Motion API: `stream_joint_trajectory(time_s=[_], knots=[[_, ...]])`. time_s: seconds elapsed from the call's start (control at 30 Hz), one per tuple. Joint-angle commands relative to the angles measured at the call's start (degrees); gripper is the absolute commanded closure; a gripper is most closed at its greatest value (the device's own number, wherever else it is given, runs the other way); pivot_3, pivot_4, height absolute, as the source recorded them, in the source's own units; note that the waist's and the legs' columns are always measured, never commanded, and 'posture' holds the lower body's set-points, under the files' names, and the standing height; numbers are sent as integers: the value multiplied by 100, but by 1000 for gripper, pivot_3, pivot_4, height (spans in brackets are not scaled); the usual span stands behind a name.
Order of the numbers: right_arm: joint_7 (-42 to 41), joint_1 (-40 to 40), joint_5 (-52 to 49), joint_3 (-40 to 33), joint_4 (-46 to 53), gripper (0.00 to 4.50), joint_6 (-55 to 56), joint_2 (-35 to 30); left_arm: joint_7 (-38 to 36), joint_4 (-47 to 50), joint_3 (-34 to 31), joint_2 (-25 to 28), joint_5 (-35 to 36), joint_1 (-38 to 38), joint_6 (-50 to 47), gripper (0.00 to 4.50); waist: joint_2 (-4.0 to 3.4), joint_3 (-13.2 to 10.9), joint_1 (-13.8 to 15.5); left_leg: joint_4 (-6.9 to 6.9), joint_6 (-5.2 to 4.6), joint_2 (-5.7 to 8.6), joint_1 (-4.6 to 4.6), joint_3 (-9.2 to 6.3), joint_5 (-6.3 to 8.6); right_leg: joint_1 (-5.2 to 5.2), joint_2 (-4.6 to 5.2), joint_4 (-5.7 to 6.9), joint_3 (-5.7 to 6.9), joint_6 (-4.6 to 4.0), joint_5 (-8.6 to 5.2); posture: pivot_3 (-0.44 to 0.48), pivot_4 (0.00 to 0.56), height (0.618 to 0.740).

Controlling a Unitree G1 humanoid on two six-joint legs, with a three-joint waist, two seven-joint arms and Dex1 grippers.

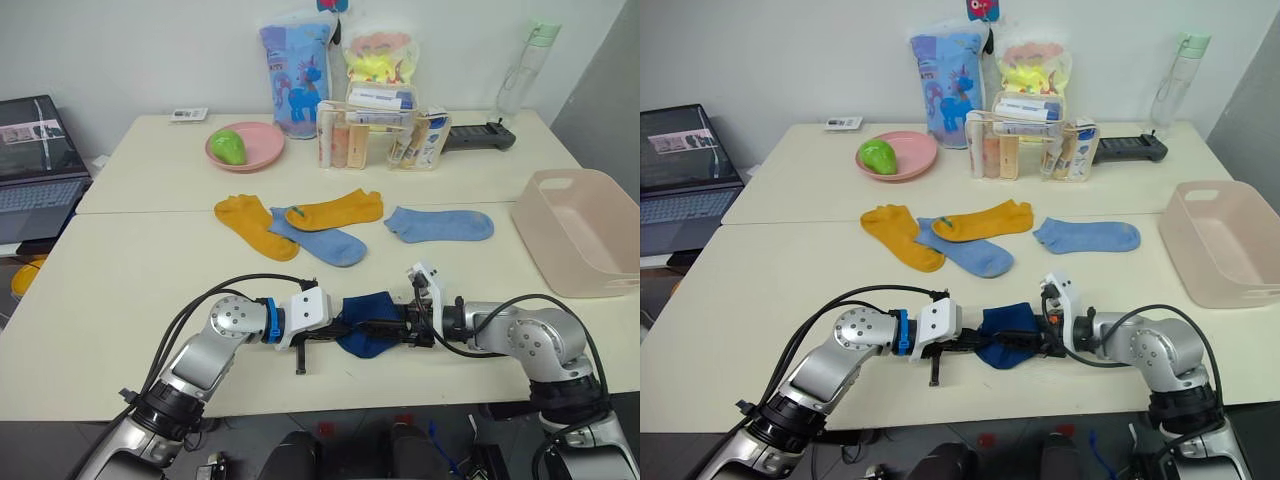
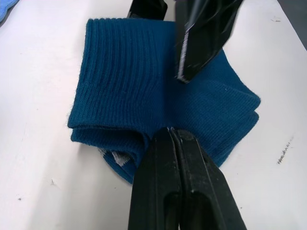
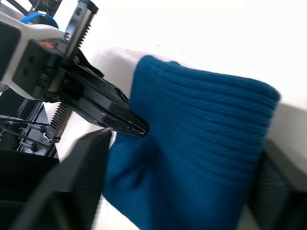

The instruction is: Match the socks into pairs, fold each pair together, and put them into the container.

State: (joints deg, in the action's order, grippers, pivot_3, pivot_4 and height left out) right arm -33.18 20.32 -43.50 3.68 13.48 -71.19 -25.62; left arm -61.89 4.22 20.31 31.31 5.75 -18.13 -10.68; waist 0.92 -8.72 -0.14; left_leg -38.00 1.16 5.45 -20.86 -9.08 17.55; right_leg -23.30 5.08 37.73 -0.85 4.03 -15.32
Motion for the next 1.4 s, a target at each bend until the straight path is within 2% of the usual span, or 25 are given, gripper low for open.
stream_joint_trajectory(time_s=[0.03, 0.27, 0.43, 0.53, 0.73, 0.9, 0.93, 1.07, 1.23, 1.4], knots=[[-62, 0, 0, 101, 16, 2051, -26, 16, -5, 11, -34, 43, 7, 8, -54, 4500, 0, 0, 0, 0, 0, 0, 0, 0, 0, 0, 0, 0, 0, 0, 0, 0, 150, 740], [-103, 4, 65, 103, -30, 4492, 66, 28, -134, 81, -145, 63, 256, 5, -210, 4500, 0, 0, -1, 0, 0, 0, -1, 0, 0, -1, 0, 0, 0, 0, 0, 0, 150, 740], [-130, 9, -28, -61, 89, 4492, 90, 8, -461, 367, -571, 111, 1081, -173, -824, 4500, -1, -2, -7, 0, 0, 0, -3, 0, 0, -4, 0, 1, 0, 0, 0, 0, 150, 740], [-70, 14, -100, -315, 233, 4500, 108, -48, -479, 515, -936, 173, 1554, -404, -1299, 3892, 0, -3, 2, -1, 0, 1, -7, -2, 0, -6, 0, 2, 1, 0, 0, 0, 150, 740], [269, 48, -308, -1066, 602, 4500, -30, -82, -444, 678, -1246, 442, 1877, -706, -1857, 1960, -3, -4, -11, 1, 0, 3, -7, -2, 0, -9, 0, 2, 0, 0, 0, 0, 150, 740], [790, 274, -593, -1795, 966, 4500, -343, -50, -129, 859, -1362, 65, 2189, -1203, -2049, 256, -1, -6, 20, -4, 0, 6, -12, -4, 0, -7, 1, 0, 2, 0, 0, 0, 150, 740], [893, 323, -635, -1910, 1040, 4500, -383, -59, -75, 859, -1343, -21, 2210, -1316, -2070, 48, -1, -6, 15, -5, 0, 6, -13, -4, 0, -7, 1, 0, 1, 0, 0, 0, 150, 740], [1267, 463, -844, -2456, 1265, 4500, -544, -188, 87, 637, -1219, -398, 2132, -1855, -1922, 48, -2, -6, 6, -2, 0, 3, -12, -1, 0, -9, 0, 0, 0, 0, 0, 0, 150, 740], [1465, 737, -689, -2960, 1154, 4500, -380, -846, 391, 229, -1136, -982, 2007, -2426, -1704, 48, -1, -7, 13, -5, 0, 8, -13, 5, 0, -9, 0, 2, -2, 0, 0, 0, 150, 740], [1101, 619, 128, -3033, 844, 4500, 478, -2223, 599, -13, -1024, -1558, 1927, -2939, -1587, 48, 1, -8, 25, -6, 0, 9, -18, 13, 0, -8, 0, -3, 0, 1, 0, 0, 150, 740]])
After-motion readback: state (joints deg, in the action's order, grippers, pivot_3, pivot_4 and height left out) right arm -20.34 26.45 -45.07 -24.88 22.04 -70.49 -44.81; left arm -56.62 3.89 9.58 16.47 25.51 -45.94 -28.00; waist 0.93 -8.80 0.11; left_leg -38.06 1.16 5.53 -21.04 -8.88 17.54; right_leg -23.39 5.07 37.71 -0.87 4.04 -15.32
